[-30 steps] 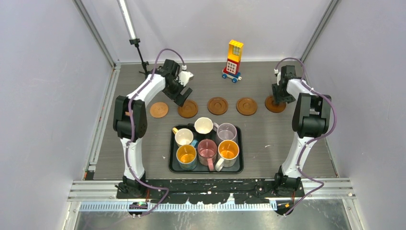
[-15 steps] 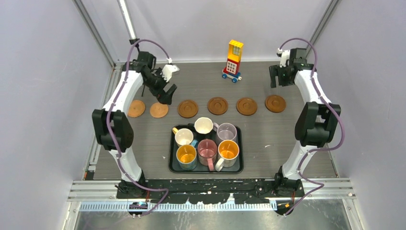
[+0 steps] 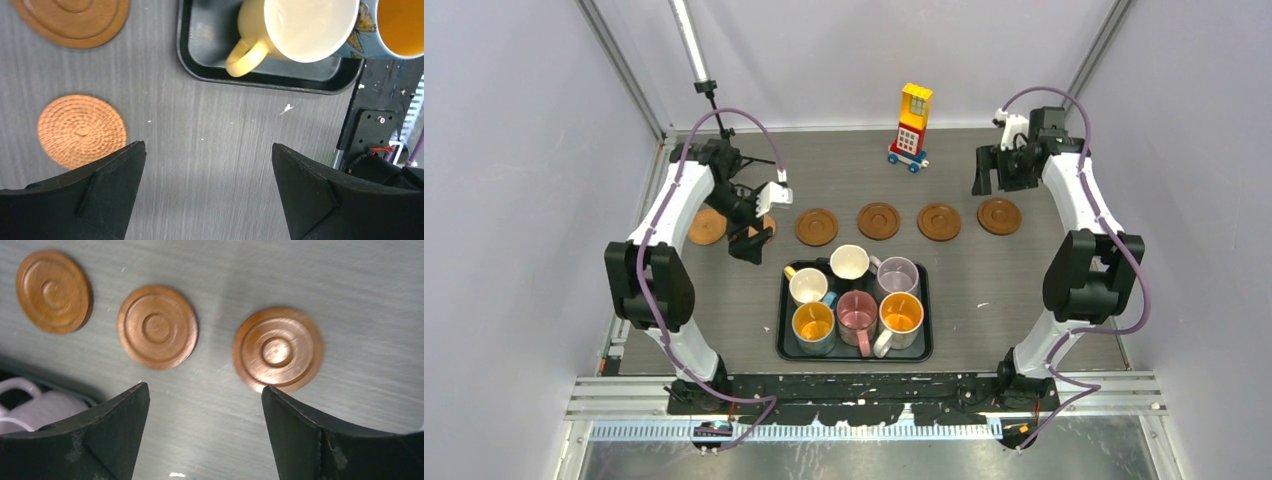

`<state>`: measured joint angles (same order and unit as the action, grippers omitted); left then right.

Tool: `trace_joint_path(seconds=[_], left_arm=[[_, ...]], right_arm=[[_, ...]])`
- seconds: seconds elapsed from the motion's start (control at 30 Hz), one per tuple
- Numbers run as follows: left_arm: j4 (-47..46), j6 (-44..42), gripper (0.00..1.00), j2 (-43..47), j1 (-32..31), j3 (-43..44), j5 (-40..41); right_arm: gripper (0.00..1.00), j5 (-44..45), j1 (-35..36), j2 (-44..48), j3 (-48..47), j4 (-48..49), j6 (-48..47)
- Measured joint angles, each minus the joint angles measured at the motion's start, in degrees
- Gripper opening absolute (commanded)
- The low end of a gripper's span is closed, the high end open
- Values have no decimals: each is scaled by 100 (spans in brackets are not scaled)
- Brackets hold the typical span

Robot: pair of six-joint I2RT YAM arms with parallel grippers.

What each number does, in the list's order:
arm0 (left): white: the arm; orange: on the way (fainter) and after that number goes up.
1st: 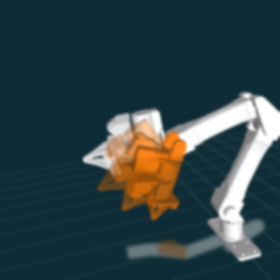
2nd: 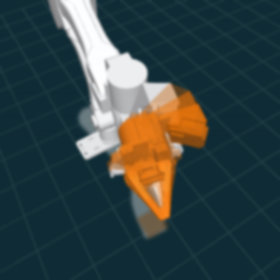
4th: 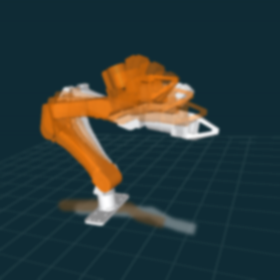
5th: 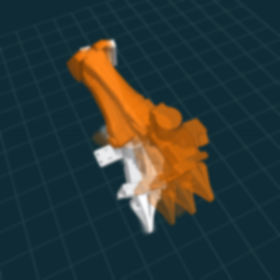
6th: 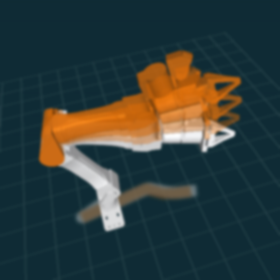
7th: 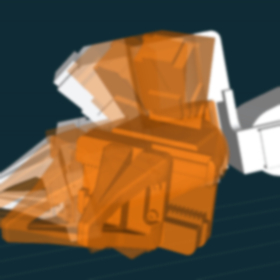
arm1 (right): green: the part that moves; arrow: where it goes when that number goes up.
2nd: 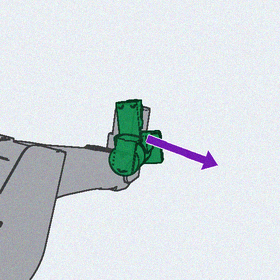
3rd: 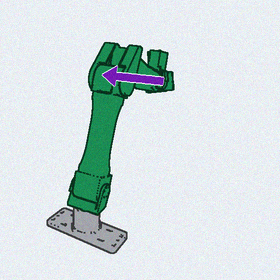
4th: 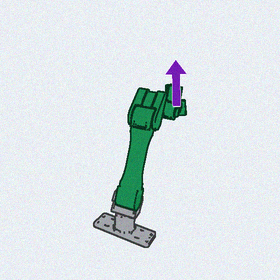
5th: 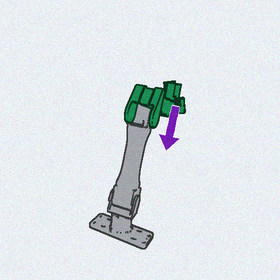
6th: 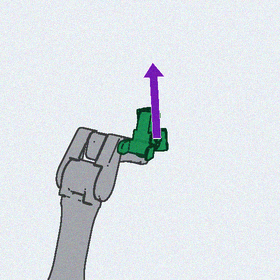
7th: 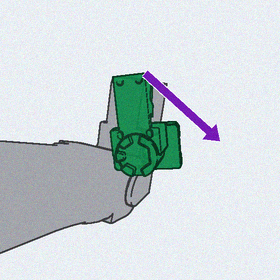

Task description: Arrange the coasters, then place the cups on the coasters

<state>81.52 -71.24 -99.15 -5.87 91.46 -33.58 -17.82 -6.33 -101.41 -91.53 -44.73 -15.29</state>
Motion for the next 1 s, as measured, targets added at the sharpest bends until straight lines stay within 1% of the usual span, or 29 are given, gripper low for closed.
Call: trace_joint_path(seconds=[0.13,0.23,0.43,0.57,0.83,1.0], left_arm=[[39,-476,100,2,-70,-361,-20],[-68,-761,97,39,-212,-686,-11],[-662,-1095,90,315,-739,-1449,7],[-1239,-1222,85,369,-1080,-1919,9],[-2031,-1384,65,400,-1414,-2422,-17],[-2328,-1565,50,811,-1427,-2892,-85]], right_arm=[[87,-201,151,223,422,-240,33],[87,-291,256,297,590,-354,61],[87,-354,354,330,664,-444,129],[87,-350,354,345,675,-461,177],[87,-308,354,367,695,-501,190],[87,-273,354,420,704,-514,188]])
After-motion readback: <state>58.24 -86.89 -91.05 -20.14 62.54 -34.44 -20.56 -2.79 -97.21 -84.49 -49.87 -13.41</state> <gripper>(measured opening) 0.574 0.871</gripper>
